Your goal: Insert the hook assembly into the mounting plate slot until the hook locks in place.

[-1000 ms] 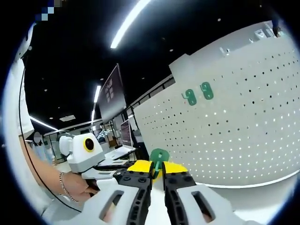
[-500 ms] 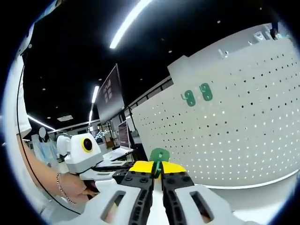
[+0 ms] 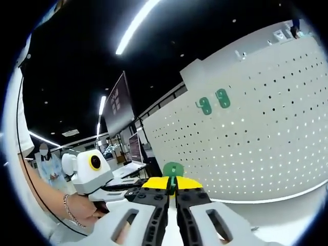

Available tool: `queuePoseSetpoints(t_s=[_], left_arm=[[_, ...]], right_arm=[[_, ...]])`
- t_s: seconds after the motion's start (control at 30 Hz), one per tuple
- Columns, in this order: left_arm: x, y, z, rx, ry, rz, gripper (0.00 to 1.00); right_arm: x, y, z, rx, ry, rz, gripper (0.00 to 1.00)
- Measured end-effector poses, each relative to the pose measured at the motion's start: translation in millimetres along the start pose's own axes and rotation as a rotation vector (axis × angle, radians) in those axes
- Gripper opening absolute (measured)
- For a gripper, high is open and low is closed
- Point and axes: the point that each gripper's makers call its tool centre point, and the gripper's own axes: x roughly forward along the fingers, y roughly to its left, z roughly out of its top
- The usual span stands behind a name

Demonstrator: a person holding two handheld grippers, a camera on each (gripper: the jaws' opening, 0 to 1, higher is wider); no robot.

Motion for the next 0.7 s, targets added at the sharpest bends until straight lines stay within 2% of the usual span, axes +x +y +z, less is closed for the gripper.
queuePoseSetpoints(t_s=[0.27, 0.33, 0.47, 0.6, 0.7], left_arm=[[0, 0.3, -1.1, 0.008, 0.012, -0.005, 0.05], [0, -1.8, -4.5, 0.017, 0.032, -0.021, 0.07], [2, -1.5, -10.0, 0.011, 0.056, -0.024, 0.33], [2, -0.2, -13.5, -0.002, 0.072, -0.021, 0.48], [1, -1.2, -15.7, -0.002, 0.081, -0.028, 0.52]], right_arm=[[0, 0, -0.9, 0.007, 0.009, 0.008, 0.0], [-2, 0, 0.6, 0.023, 0.002, 0.012, 0.0], [-4, -2, 1.0, 0.029, 0.003, 0.008, 0.0], [-5, -1, 0.7, 0.029, 0.005, 0.015, 0.0], [-6, 0, 1.3, 0.026, 0.002, 0.021, 0.0]])
